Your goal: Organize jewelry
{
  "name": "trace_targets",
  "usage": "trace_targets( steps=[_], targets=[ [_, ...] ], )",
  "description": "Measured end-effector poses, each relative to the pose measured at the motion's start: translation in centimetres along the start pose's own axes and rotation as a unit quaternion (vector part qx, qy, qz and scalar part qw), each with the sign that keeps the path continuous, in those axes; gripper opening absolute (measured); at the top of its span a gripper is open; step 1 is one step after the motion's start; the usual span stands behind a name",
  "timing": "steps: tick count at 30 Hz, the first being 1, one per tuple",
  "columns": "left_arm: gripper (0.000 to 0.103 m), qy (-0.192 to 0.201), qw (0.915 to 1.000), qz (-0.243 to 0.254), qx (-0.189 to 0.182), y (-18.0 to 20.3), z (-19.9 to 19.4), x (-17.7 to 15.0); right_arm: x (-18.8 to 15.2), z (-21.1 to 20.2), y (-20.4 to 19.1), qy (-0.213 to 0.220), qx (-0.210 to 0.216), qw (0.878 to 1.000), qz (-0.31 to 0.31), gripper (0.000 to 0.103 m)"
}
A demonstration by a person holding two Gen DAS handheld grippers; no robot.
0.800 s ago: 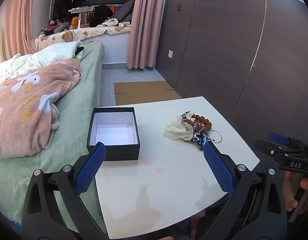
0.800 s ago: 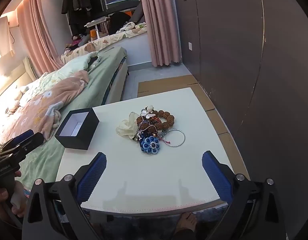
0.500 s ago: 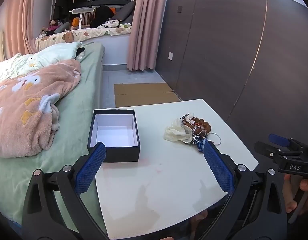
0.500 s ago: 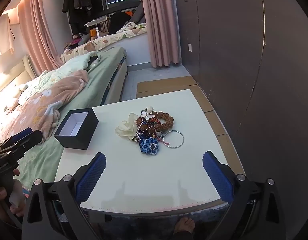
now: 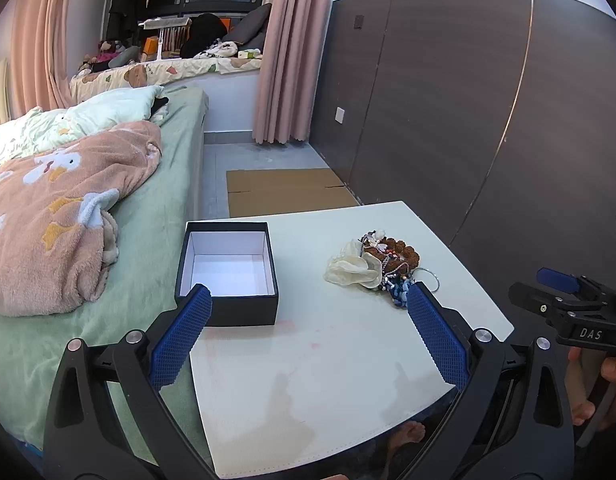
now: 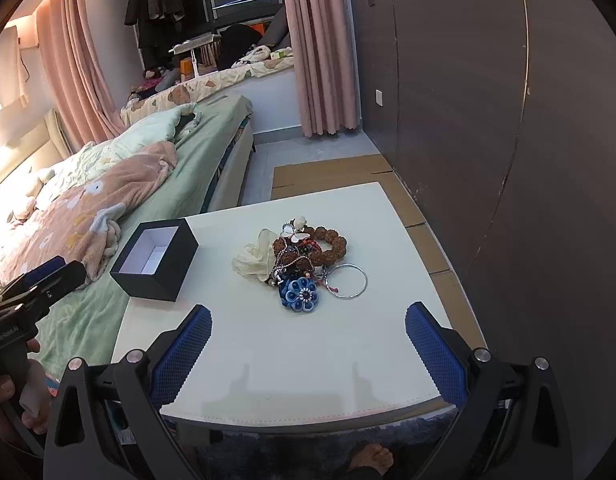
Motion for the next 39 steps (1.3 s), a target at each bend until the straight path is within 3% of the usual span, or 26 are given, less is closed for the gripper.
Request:
trace_targets(
  steps=[39],
  targets=[
    [0.098,0.006,0.9999,-0.009,-0.006,-0.39,-0.61,-0.01,0.35,-0.13,0.17,0.009,-0.017,1.000,0.000,0.095]
  ],
)
Point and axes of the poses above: each gripper's, at about its wrist camera, not at the fingertips, and z roughly the way its jaws point, y to its right, x to its top, the point moved 8 cm from there along z, roughly the way its jaws point, and after that the axes turned 15 degrees about -y, right-handed, at the moved point
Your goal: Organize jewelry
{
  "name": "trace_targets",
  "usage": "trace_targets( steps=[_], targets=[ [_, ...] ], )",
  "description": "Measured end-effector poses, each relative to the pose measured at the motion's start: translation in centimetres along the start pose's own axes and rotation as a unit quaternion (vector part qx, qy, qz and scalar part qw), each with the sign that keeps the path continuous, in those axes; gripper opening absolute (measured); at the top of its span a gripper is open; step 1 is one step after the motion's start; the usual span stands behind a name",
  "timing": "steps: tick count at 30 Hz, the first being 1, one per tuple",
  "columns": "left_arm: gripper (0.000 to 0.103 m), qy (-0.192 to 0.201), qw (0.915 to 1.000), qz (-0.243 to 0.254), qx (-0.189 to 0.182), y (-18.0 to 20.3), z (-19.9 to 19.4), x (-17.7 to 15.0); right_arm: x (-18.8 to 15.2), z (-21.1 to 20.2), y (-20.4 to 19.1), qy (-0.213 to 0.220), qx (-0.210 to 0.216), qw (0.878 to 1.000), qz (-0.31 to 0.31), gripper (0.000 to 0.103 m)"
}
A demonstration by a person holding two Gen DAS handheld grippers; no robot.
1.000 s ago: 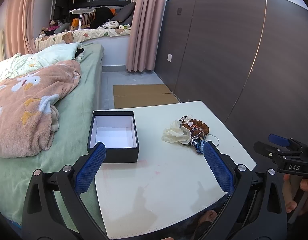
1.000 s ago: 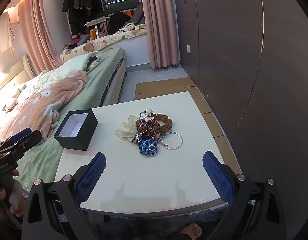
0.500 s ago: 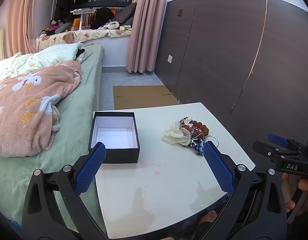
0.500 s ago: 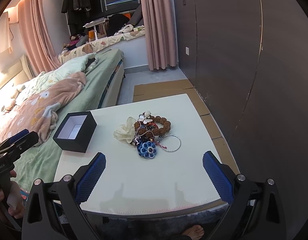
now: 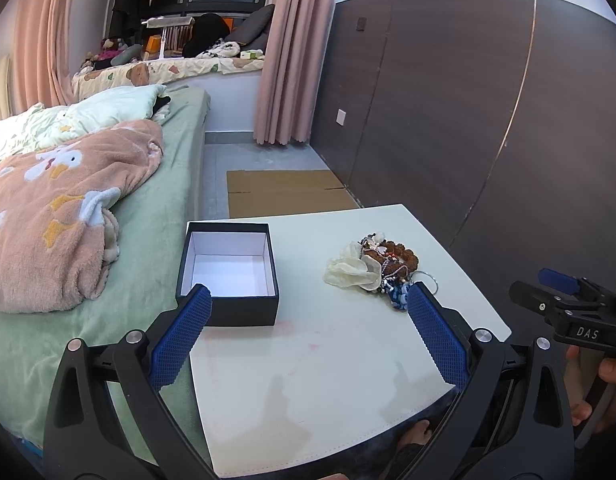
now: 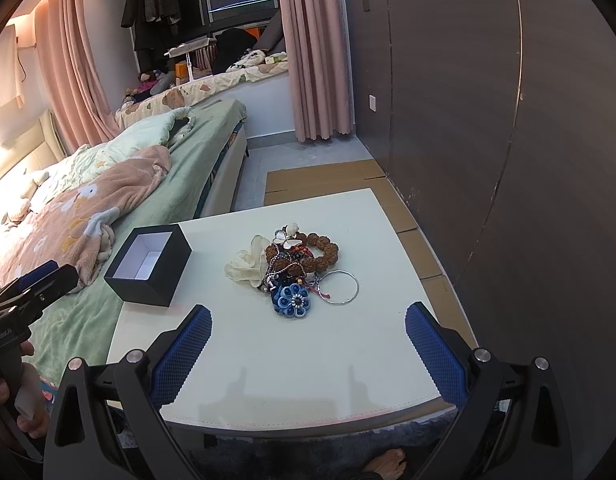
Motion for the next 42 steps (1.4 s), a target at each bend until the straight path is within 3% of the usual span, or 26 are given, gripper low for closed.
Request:
trace_targets(
  steps=[27,39,42],
  targets=[
    [0.098,-0.006,0.9999,-0.003,-0.015,1.3,1.1,1.0,0.0,-0.3,0.1,0.004,-0.004,1.000,0.000,0.095],
    [0.097,-0.023,0.9987,-0.016,-0.043,2.5,4.1,2.3,0.8,1.5,3.6,-0.015,-0.004,0.999,0.046,0.095],
    [0.095,-0.028,0.9984,-0.014,-0.046,3.1,5.0,2.8,1.0,1.8,5.1,-0.020,0.016,0.997,0.074,0.095]
  ],
)
Point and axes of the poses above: each gripper's, at about its wrist camera, not at the fingertips, and z roughly the way its jaws point, y to its right, x to its top, the point moved 8 cm from there along z, roughly the way its jaws point, and after that the axes turned 15 degrees about -y, right-handed, at the moved point
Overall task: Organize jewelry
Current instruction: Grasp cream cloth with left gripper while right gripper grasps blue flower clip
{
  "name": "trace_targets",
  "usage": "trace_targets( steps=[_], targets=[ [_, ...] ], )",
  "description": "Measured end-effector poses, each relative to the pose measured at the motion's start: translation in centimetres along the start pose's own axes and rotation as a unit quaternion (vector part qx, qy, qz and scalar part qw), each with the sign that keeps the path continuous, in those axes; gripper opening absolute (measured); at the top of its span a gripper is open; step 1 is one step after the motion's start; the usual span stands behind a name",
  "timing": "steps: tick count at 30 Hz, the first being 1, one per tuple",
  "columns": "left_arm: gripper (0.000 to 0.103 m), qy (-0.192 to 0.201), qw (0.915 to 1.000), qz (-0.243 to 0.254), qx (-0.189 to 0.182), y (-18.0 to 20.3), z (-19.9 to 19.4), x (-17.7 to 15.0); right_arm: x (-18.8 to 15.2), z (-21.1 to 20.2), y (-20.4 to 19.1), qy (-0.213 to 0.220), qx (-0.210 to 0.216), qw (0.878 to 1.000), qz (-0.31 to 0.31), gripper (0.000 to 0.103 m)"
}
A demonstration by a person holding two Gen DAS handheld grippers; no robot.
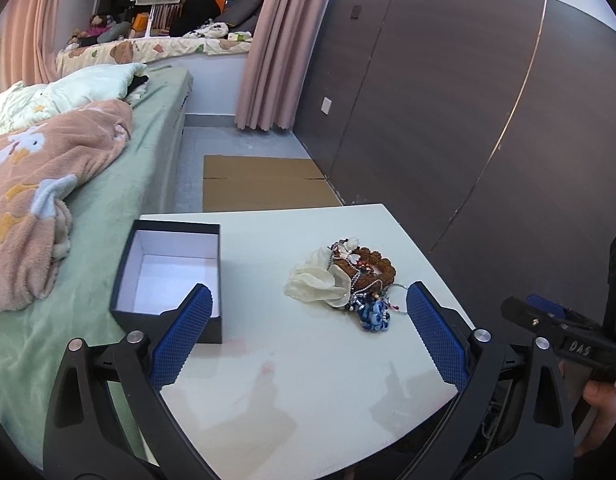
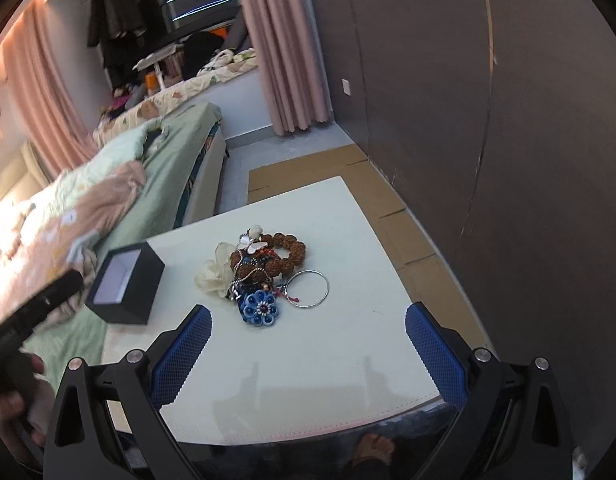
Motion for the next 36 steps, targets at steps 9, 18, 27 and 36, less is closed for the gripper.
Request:
trace_targets(
  steps=[9,18,27,36],
  targets=[
    [0.080,-0.029,0.9994,0.013,-0.013,1.7,4.0,0.5,1.0,1.5,2.4,-0.015,0.008,0.999,0.040,0.094],
    [0.080,-0.066,0.9975,0.007,-0.026,1.5,9.3,1.2,2.0,4.7,2.5,-0.052,0.043,0.995,0.071,0.082],
    [0.077,-0.103,0.9942,-0.005,-0.032,1.9,14.4,1.8,3.5,8.6,2.4,-0.087,0.063,0.988,0.113,0.071],
    [0.031,-0.140,0.9878,-0.054,-0.040,0.0,17.8,1.0,3.0,12.1,-0.3,-0.138,0.092,0.981,0.105,0.062]
  ],
)
Point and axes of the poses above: each gripper's, at about its wrist camera, not at the fingertips, and z roughly the way its jaws point, y to its right, x to its top, the point moved 8 cm from there along z, roughly the way its jaws point, and after that the axes turned 15 degrees about -y, right-handed, at the moved point
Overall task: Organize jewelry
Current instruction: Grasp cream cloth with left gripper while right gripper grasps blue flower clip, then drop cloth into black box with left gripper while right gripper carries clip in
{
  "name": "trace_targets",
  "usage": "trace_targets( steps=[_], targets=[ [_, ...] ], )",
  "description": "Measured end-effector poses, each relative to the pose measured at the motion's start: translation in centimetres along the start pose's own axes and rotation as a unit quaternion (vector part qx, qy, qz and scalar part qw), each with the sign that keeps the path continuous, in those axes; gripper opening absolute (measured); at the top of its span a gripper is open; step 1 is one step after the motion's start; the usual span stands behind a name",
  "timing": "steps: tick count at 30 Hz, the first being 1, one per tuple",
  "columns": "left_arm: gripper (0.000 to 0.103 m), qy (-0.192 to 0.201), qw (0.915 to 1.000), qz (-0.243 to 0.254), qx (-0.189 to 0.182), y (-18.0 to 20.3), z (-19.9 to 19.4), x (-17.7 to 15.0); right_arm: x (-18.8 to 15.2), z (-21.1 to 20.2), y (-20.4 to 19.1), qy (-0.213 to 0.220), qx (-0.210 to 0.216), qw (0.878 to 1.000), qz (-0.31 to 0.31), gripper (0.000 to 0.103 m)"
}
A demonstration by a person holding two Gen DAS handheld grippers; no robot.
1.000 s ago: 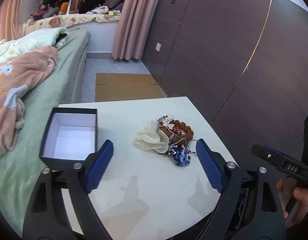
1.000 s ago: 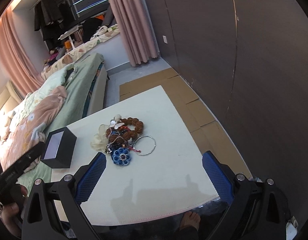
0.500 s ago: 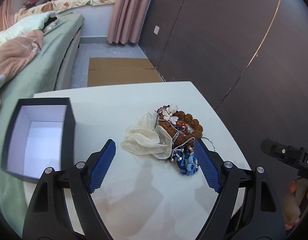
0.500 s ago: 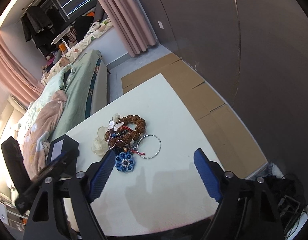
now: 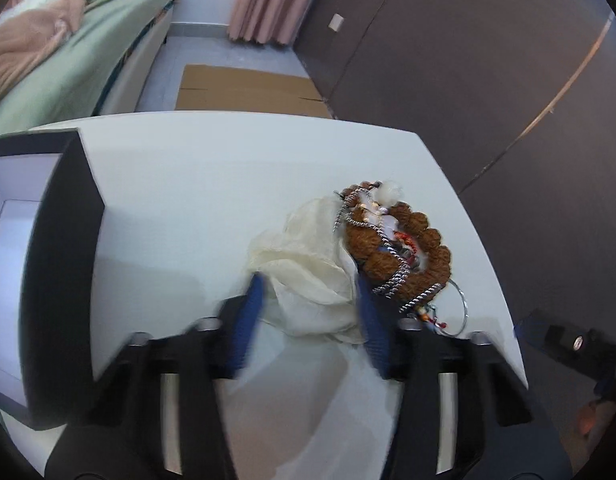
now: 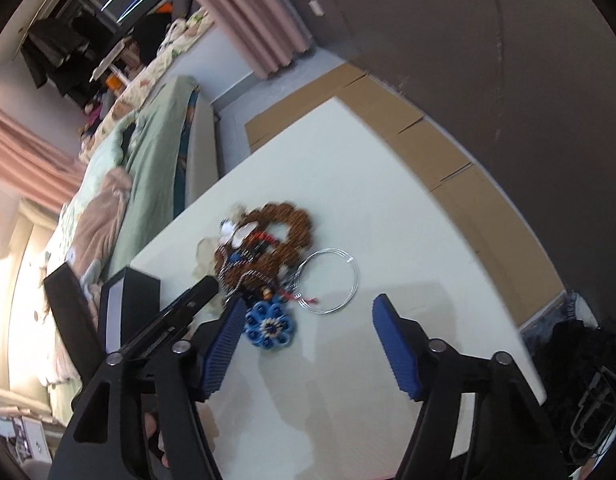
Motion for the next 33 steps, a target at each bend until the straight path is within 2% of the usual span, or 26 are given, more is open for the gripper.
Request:
trace_targets(
  steps=[1,2,3,5,12,21,23,26,28,30,33],
  targets=[
    [0.012,-0.013,0.9998,-0.007,-0.014,-0.2,0.2,-0.1,-0.1,0.6,-0.4,-0.008,0.003,1.000,-0.003,0.059],
    [0.005,-0.022,0.9993,-0.013,-0.028,-0.3,0.3,-0.3,-0.1,0.9,-0.6,-0.013,0.005,1.000,-0.004,0.058],
    [0.005,-0.025,0.9988,-0.021,-0.036,-0.5,0.1,-0.4,-0.3,1.3,-0.8,-0.017,0.005,1.000,-0.005,0.056],
    [0.003,-0.019,0.9992,-0.023,-0.026,-0.9,-0.5,-0.7,-0.4,1.9,-1.1,-0.025,0.006,1.000,-0.006,0.054],
    [0.003,0.005,0.9989,-0.014,-0.044,-0.7,-4.0,-1.4,-0.7,3.8,-2.8,-0.042,0.005,0.999,-0.016,0.055],
    [0.003,0.039,0.9973,-0.024,-0.057,-1.9,-8.6,-1.4,-0.7,6.8,-4.6,-0.052,-0.049,0.997,-0.035,0.055],
    [0.003,0.048,0.9965,-0.028,-0.063,-2.3,-9.9,-1.5,-0.8,7.7,-5.1,-0.055,-0.066,0.995,-0.045,0.051],
    [0.003,0.064,0.9951,-0.034,-0.067,-3.2,-12.0,-1.7,-0.8,8.2,-5.3,-0.052,-0.087,0.993,-0.057,0.033],
    [0.003,0.072,0.9942,-0.039,-0.069,-3.8,-13.0,-1.7,-0.8,8.1,-5.2,-0.049,-0.078,0.994,-0.053,0.026],
    [0.003,0.084,0.9929,-0.048,-0.069,-4.9,-14.3,-1.9,-1.1,7.4,-5.5,-0.040,-0.054,0.996,-0.053,0.023],
    [0.003,0.097,0.9909,-0.060,-0.071,-6.4,-15.8,-1.9,-1.3,6.1,-5.4,-0.022,-0.039,0.998,-0.052,0.022]
  ],
)
Point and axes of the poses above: each gripper's, at about its wrist camera, not at the fingertips, and z roughly the way its jaws point, y to its right, x to its top, the point moved 8 cm from there along z, roughly the way its jaws point, and after that the axes turned 15 degrees about -y, right-handed, at the moved point
